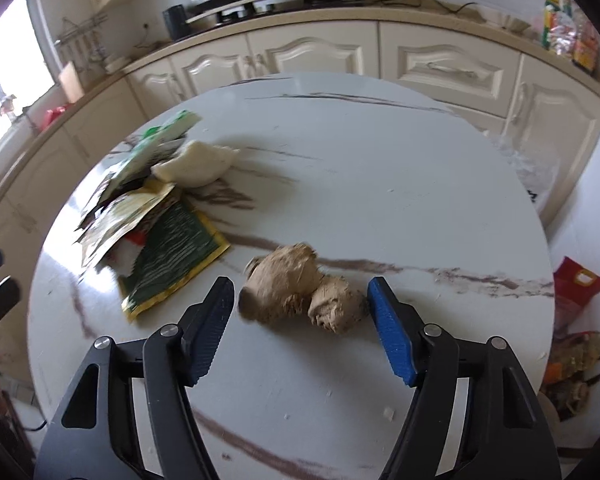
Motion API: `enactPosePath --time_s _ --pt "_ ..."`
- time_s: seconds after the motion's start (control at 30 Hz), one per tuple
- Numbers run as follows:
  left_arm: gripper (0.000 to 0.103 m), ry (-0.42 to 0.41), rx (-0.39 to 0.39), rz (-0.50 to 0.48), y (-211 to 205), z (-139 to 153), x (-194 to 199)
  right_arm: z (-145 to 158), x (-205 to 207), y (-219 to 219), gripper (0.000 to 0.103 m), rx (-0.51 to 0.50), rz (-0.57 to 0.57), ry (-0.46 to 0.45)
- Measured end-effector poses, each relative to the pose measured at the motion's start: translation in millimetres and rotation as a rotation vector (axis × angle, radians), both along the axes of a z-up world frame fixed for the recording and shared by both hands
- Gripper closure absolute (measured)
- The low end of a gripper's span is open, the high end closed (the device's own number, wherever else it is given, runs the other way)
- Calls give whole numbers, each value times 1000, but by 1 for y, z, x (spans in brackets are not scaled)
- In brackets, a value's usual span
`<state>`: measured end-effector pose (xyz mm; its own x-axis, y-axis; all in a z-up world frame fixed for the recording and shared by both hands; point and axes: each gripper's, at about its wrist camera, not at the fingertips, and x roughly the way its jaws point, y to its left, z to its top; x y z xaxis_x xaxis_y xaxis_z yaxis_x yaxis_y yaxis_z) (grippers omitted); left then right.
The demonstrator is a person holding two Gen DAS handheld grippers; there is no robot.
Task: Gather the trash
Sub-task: 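Lower the right gripper toward the ginger root on the table, then grasp the ginger root with the right gripper while the left grasps a strawberry-print snack packet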
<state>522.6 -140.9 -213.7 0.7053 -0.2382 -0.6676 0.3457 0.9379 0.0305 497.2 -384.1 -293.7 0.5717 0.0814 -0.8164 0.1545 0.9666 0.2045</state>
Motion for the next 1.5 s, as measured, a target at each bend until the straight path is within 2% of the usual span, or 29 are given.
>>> enactPosePath --time_s 0.07,0.2,0.27,0.4,0.57,0.6,0.67,0.7,0.83,0.93,1.03,1.2,1.27,1.37,1.5 --pt "1 4 8 -11 -6 -1 -2 1 -5 3 24 36 50 -11" --pt "1 4 17 -30 -15 -1 -6 1 -11 -1 24 37 60 -30" --pt "1 4 22 -35 -18 -1 -7 0 -11 -7 29 33 49 -25" --pt "1 10 21 -42 -21 0 -7 0 -9 -8 31 13 92 -21" --pt "1 42 -7 -43 -18 -3 1 -1 8 11 32 -40 218 -17" --pt "1 48 -12 -41 -17 -3 3 -2 11 16 34 -66 235 -14" --pt "1 61 -27 -39 -16 -4 8 -3 16 26 52 -140 257 -4" --pt "1 67 -37 -38 -14 -4 10 -3 17 28 52 -148 264 -8" --pt "1 79 -67 -34 -8 -4 19 -1 15 25 53 -101 236 -48" --pt "1 67 -54 24 3 -5 34 3 9 18 53 -37 204 -84" --pt "1 61 -46 67 11 -7 54 9 6 16 53 -32 195 -97" --pt "1 120 -70 62 7 -20 91 22 7 17 53 -5 189 -141" --pt "1 150 -56 55 1 -26 106 24 10 19 53 1 184 -149" --pt "1 147 -11 45 -10 -30 121 27 17 22 53 7 178 -158" --pt "1 147 -4 35 -12 -30 125 26 25 23 53 15 156 -163"
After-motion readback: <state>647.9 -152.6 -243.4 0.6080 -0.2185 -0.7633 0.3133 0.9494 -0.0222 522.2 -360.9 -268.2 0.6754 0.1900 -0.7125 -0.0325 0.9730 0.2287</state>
